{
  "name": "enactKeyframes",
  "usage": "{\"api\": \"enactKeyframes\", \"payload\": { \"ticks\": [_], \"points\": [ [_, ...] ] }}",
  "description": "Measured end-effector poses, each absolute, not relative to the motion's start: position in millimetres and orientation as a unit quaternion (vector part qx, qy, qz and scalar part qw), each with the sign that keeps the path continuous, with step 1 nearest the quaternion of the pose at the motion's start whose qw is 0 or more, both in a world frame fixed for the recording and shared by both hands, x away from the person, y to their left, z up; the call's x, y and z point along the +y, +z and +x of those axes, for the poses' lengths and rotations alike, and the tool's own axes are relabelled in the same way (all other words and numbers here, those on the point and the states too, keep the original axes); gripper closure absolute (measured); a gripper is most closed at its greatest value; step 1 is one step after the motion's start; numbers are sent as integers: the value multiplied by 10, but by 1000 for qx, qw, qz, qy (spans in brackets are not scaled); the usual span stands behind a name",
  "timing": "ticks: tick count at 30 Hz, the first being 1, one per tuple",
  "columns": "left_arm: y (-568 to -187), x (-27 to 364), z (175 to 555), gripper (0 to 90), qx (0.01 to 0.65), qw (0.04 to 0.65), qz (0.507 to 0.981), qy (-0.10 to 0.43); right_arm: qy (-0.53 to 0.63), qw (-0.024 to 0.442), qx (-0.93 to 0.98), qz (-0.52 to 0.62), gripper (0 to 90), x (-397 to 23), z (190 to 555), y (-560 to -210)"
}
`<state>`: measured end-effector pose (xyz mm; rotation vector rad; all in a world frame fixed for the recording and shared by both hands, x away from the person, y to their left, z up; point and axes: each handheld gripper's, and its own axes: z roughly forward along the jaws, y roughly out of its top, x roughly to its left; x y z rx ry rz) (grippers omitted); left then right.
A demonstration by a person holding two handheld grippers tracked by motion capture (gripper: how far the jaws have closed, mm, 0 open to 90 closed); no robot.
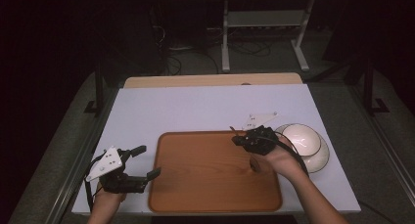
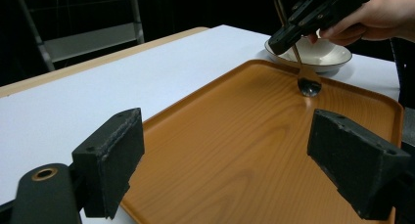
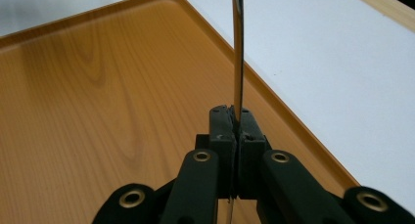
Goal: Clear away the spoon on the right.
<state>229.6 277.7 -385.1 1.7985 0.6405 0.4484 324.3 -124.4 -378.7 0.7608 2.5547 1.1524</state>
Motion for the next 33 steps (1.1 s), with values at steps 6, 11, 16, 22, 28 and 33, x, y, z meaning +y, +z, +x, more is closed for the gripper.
{"api": "enactKeyframes", "payload": {
  "ticks": [6,11,16,22,28,33],
  "points": [
    [-3853,2772,2292,136,270,557,763,188,387,114,878,257,878,-1178,3232,-3836],
    [-3855,2773,2297,136,269,556,764,188,380,110,883,253,878,-1144,3230,-3896],
    [-3855,2770,2296,136,269,555,764,188,370,105,889,249,877,-1090,3228,-3966],
    [-3856,2773,2295,136,269,556,764,188,358,99,896,244,877,-1031,3231,-4039],
    [-3856,2776,2289,136,270,555,764,188,333,93,909,231,873,-915,3227,-4181],
    [-3858,2779,2288,136,271,556,763,187,312,94,919,220,870,-842,3219,-4259]
  ]
}}
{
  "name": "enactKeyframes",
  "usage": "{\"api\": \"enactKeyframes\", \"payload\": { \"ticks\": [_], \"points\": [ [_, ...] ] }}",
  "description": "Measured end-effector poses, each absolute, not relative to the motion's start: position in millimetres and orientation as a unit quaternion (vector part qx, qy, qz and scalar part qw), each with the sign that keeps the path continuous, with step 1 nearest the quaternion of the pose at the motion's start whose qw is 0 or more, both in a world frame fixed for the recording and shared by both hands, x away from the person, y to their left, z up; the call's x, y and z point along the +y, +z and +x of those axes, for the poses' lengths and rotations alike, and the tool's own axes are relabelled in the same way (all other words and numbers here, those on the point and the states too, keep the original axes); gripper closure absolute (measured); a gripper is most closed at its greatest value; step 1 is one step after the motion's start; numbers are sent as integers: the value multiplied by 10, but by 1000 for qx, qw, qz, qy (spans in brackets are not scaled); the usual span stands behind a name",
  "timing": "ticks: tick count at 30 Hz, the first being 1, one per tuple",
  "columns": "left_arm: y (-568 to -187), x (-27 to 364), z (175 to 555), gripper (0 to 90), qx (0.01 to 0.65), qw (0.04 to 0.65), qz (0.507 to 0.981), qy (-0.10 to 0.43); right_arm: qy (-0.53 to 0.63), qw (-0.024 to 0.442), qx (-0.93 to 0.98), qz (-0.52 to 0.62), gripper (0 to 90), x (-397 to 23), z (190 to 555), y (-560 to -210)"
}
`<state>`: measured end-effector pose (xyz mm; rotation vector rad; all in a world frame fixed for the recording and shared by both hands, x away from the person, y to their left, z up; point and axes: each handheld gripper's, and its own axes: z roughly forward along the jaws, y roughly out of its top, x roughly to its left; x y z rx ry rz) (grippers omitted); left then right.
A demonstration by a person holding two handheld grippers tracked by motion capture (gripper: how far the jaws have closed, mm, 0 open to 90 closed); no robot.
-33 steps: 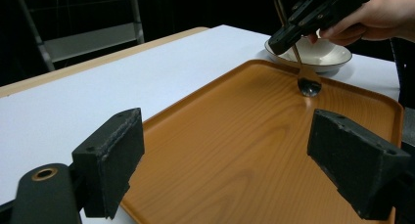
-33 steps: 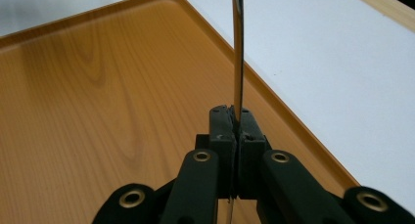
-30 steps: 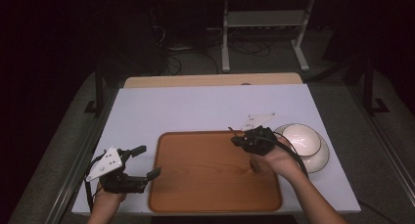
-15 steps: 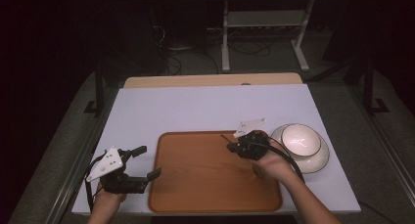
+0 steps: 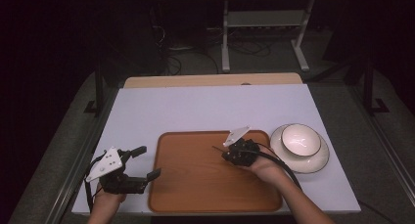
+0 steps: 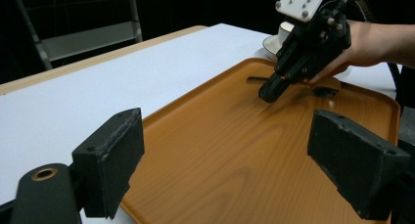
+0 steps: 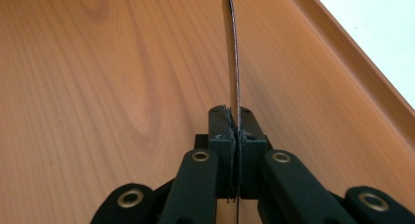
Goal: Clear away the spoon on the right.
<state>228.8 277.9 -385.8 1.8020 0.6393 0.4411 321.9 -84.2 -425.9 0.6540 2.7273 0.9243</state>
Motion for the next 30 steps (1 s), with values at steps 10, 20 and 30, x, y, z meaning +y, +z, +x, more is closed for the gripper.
{"api": "enactKeyframes", "payload": {
  "ticks": [10,20,30],
  "points": [
    [-3860,2777,2290,136,271,556,763,187,302,95,922,221,851,-860,3248,-4289],
    [-3860,2777,2289,136,271,556,763,187,298,86,924,221,823,-875,3274,-4327],
    [-3859,2778,2289,136,272,556,763,186,298,83,924,223,755,-897,3281,-4322]
  ]
}}
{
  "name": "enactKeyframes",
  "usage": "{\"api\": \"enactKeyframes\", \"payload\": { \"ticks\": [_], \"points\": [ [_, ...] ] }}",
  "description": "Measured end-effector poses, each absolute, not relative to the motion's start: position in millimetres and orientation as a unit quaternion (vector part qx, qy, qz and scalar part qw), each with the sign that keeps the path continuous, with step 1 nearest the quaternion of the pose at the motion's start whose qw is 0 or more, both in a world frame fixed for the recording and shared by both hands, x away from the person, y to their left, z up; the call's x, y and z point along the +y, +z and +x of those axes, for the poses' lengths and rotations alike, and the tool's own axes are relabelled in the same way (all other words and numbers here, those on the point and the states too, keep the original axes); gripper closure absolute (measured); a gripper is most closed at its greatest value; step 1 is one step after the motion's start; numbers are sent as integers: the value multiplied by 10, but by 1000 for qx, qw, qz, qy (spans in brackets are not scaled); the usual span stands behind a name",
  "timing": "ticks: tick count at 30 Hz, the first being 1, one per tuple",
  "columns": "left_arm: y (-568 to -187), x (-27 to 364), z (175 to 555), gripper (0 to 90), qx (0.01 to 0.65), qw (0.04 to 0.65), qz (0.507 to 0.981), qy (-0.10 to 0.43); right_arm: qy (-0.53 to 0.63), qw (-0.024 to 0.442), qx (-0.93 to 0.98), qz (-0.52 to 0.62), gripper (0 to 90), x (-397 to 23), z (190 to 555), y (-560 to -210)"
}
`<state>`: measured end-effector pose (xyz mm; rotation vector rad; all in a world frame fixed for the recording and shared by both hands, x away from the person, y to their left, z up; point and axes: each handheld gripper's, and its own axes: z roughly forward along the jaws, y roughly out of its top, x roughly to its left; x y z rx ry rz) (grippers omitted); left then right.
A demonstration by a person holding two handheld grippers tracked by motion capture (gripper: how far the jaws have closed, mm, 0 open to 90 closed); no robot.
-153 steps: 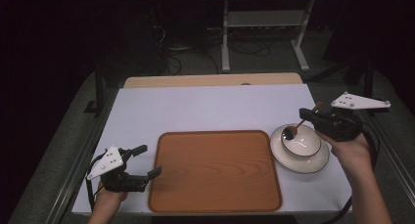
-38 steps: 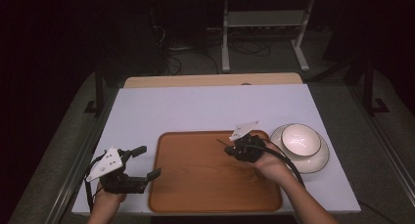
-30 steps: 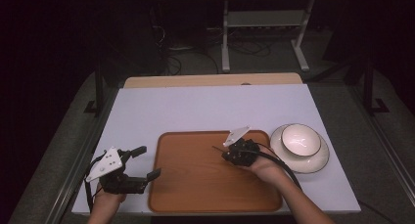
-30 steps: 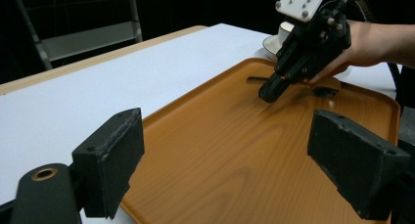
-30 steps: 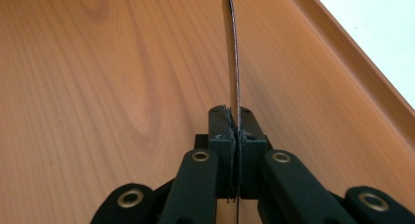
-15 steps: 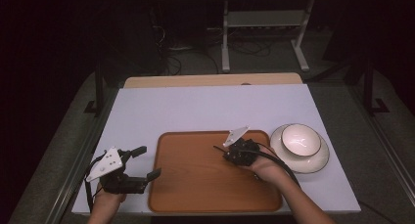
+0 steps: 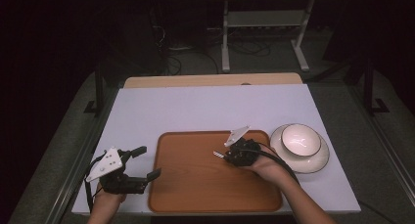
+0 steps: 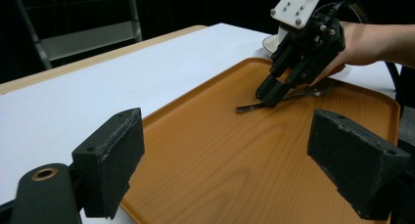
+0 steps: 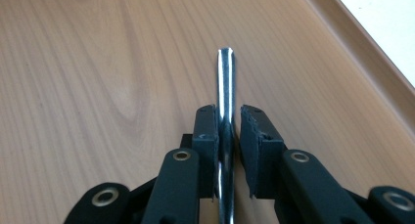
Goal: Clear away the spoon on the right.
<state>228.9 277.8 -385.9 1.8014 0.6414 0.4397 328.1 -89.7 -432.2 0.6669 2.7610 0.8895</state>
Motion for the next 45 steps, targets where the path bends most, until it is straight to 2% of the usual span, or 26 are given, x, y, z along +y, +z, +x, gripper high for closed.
{"api": "enactKeyframes", "payload": {
  "ticks": [2,3,4,5,6,7,8,9,10,11,12,13,15,20,34,45],
  "points": [
    [-3859,2779,2289,136,272,556,763,186,298,83,924,225,717,-902,3284,-4320],
    [-3858,2779,2288,136,271,556,763,186,304,76,922,227,651,-913,3285,-4305],
    [-3858,2779,2288,136,271,556,763,186,304,76,922,227,651,-913,3285,-4305],
    [-3858,2779,2288,136,271,556,763,186,309,69,920,232,593,-919,3280,-4289],
    [-3858,2779,2288,136,271,556,763,186,322,61,915,236,466,-939,3270,-4254],
    [-3858,2779,2289,136,271,557,763,186,328,57,912,240,417,-949,3262,-4238],
    [-3859,2779,2290,136,271,557,763,186,328,57,912,240,417,-949,3262,-4238],
    [-3859,2778,2291,136,271,557,763,186,331,53,910,242,372,-961,3257,-4225],
    [-3859,2777,2291,136,270,556,763,186,339,47,906,250,284,-983,3249,-4208],
    [-3859,2777,2291,136,270,556,763,186,339,47,906,250,284,-983,3249,-4208],
    [-3859,2776,2291,136,270,556,763,187,348,50,902,252,214,-1002,3245,-4199],
    [-3857,2774,2290,136,271,557,763,187,348,50,902,252,214,-1002,3245,-4199],
    [-3858,2777,2289,136,270,556,763,187,361,66,895,253,131,-1028,3244,-4189],
    [-3853,2778,2287,136,271,558,762,187,378,83,884,262,97,-1076,3244,-4161],
    [-3850,2778,2299,136,269,559,761,187,432,116,854,266,99,-1373,3069,-3921],
    [-3847,2788,2292,136,269,561,759,189,502,143,805,282,107,-1784,2884,-3723]
  ]
}}
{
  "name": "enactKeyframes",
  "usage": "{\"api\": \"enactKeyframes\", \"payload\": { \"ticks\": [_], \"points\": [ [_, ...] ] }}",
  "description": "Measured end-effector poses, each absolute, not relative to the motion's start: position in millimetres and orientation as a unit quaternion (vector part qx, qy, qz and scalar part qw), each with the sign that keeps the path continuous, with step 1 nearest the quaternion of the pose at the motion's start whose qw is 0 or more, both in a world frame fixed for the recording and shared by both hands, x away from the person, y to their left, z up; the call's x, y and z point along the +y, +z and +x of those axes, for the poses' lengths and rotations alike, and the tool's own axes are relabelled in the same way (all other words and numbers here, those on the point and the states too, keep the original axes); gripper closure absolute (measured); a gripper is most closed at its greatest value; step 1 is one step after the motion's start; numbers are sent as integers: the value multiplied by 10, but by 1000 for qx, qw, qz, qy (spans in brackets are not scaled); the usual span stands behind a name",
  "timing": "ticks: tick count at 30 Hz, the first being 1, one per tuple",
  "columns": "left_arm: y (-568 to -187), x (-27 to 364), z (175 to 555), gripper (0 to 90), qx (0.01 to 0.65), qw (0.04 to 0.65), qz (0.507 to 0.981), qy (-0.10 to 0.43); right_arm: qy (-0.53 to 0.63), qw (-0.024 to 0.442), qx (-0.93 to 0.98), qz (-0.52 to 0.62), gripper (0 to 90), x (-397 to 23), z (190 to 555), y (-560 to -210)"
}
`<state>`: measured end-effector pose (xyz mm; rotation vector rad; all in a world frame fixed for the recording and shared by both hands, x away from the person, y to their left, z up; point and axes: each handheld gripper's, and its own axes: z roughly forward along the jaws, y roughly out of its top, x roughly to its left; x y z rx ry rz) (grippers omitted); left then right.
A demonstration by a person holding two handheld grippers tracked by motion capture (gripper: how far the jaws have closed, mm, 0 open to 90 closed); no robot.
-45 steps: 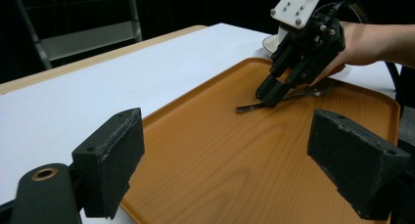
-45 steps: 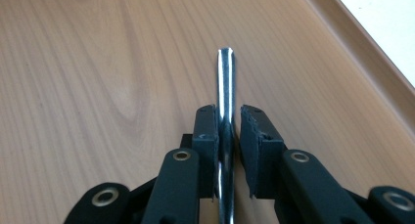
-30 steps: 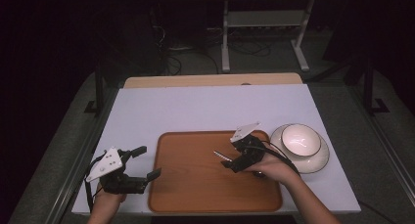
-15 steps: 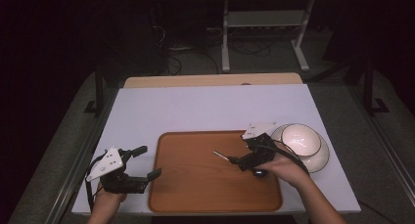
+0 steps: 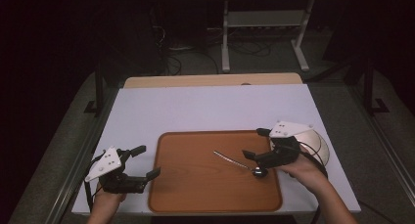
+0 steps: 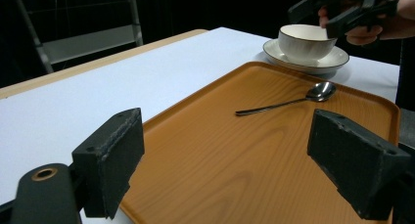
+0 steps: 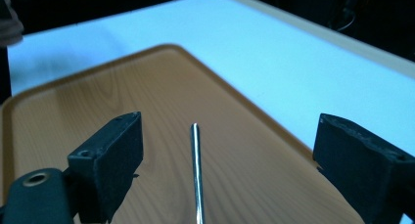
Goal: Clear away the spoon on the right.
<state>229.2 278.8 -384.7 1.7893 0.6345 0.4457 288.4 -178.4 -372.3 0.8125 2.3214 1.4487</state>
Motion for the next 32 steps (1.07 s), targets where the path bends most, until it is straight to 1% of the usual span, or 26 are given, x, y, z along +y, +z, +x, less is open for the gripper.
{"api": "enactKeyframes", "payload": {
  "ticks": [7,9,15,22,32],
  "points": [
    [-3841,2795,2281,136,267,563,758,191,553,156,762,297,107,-2101,2737,-3672],
    [-3839,2797,2276,136,267,563,758,192,558,158,758,298,107,-2137,2716,-3666],
    [-3834,2800,2259,136,259,565,759,196,581,183,732,306,106,-2367,2593,-3654],
    [-3826,2816,2245,136,254,570,756,199,582,191,728,307,106,-2453,2527,-3661],
    [-3826,2821,2247,136,255,570,755,199,586,196,724,308,108,-2484,2532,-3646]
  ]
}}
